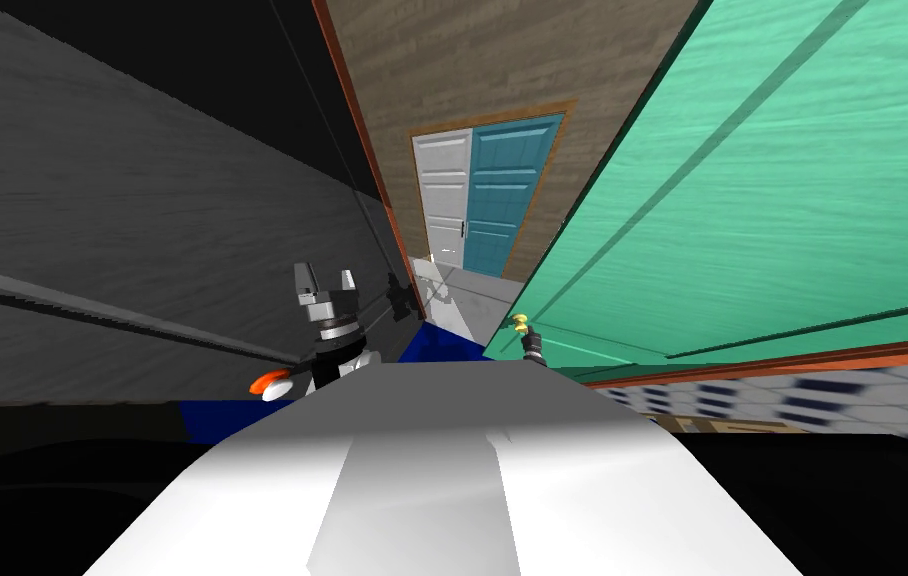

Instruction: Pull the door open

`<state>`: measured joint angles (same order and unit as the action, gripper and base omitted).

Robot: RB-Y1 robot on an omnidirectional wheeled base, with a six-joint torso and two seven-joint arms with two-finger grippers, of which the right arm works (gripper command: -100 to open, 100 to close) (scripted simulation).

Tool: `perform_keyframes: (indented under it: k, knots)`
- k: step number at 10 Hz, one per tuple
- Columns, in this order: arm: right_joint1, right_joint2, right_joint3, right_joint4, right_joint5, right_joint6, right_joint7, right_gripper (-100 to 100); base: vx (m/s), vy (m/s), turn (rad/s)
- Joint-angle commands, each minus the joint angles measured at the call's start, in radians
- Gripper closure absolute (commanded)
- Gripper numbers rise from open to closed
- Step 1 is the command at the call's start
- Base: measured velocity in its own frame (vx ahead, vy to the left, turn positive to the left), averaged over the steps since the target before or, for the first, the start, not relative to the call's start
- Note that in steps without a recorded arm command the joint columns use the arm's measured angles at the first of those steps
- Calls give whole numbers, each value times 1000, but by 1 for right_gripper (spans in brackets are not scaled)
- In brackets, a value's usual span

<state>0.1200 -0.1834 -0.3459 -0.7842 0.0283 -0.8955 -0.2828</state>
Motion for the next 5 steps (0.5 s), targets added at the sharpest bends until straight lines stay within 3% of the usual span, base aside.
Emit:
perform_keyframes:
  k: [1,5]
  knots:
    - [-29,-2,20,24,-30,-16,-50,100,-86,-15,138]
    - [-41,-9,36,36,-73,-10,-147,100,-57,-13,60]
